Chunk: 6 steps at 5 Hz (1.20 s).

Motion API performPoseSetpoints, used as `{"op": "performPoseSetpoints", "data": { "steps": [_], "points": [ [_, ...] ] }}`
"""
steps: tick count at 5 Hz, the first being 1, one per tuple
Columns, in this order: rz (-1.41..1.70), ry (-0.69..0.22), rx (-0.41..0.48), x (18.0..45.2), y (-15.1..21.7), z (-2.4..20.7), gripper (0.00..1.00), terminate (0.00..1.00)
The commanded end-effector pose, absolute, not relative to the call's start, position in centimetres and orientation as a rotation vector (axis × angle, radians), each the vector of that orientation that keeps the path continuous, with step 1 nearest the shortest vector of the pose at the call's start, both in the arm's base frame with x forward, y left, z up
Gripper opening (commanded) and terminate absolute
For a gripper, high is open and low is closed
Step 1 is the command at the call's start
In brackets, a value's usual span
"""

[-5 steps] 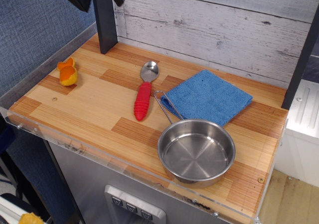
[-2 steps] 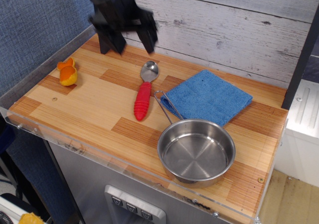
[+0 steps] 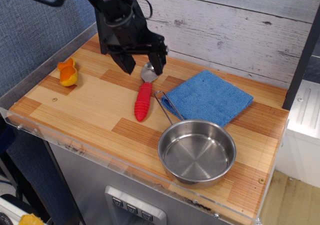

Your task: Put the spoon on the right side of the food

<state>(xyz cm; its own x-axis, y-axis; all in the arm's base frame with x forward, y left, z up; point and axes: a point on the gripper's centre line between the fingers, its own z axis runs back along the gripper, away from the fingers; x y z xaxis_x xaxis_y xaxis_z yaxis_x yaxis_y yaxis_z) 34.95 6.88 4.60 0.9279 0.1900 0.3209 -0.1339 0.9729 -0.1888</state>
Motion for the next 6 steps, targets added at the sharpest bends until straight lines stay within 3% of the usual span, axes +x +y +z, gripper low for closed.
{"op": "performPoseSetpoints", "data": {
  "steps": [1,4,5,6],
  "points": [
    [0.163,-0.347,-0.14,35.2,6.8,4.2,1.0,0.0],
    [0.135,-0.282,-0.115,35.0,6.1,2.7,1.0,0.0],
    [0.128,-0.295,-0.112,35.0,6.0,3.0,0.0,0.0],
    [0.129,-0.3,-0.106,34.9,6.1,3.2,0.0,0.0]
  ]
}}
